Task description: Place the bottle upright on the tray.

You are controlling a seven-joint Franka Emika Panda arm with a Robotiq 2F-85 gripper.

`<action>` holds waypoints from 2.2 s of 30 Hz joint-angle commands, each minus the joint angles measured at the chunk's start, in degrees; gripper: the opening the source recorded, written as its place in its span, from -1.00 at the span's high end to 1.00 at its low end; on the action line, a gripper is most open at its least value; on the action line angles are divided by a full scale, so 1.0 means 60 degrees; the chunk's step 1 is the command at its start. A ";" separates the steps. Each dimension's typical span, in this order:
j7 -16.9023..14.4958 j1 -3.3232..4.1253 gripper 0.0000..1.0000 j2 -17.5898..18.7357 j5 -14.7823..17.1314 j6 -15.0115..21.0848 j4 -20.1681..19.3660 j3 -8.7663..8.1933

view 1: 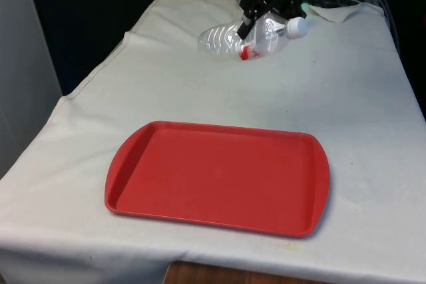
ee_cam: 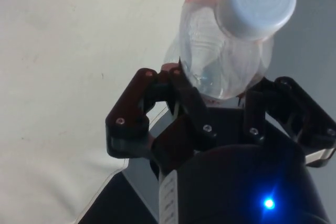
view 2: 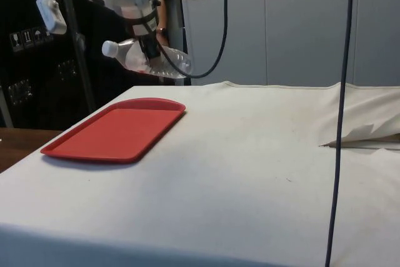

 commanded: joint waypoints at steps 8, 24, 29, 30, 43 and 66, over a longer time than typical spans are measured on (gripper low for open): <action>0.0563 -0.0029 0.66 0.0095 -0.0057 0.0286 0.0172 -0.0048; 0.1614 -0.0048 0.66 0.0134 -0.0134 0.0879 0.0229 -0.0162; 0.1862 -0.0048 0.66 0.0124 -0.0153 0.1050 0.0210 -0.0191; 0.1919 -0.0048 0.66 0.0115 -0.0162 0.1089 0.0210 -0.0191; 0.2846 -0.0048 0.66 0.0115 -0.0344 0.1681 0.0191 -0.0277; 0.4402 -0.0067 0.66 0.0115 -0.0926 0.2492 0.0172 -0.0401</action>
